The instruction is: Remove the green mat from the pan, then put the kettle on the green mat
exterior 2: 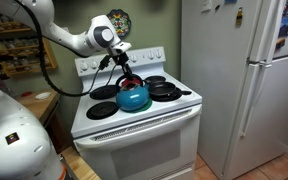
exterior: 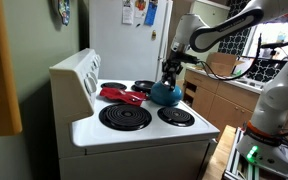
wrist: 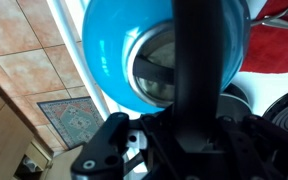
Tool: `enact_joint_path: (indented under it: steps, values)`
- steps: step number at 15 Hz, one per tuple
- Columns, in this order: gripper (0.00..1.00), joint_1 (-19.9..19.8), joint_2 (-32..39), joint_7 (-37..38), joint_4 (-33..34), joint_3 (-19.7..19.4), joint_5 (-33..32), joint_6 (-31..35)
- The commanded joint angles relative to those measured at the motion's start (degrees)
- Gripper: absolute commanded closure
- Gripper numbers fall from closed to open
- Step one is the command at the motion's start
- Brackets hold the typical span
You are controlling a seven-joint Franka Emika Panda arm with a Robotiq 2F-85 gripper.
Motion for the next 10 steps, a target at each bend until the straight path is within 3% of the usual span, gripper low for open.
enact_joint_path:
  steps: [1, 2, 3, 5, 10]
  values:
    - [0.98, 0.19, 0.42, 0.76, 0.62, -0.94, -0.83, 0.73]
    - [0.98, 0.07, 0.61, 0.95, 0.75, -0.97, -1.18, 0.23]
    - [0.67, 0.12, 0.75, 0.98, 0.83, -1.08, -1.11, 0.09]
    - [0.61, 0.27, 0.6, 1.13, 0.96, -1.06, -1.2, 0.15]
    - [0.23, 1.14, -0.7, 0.54, 1.58, -0.68, -0.84, -1.0]
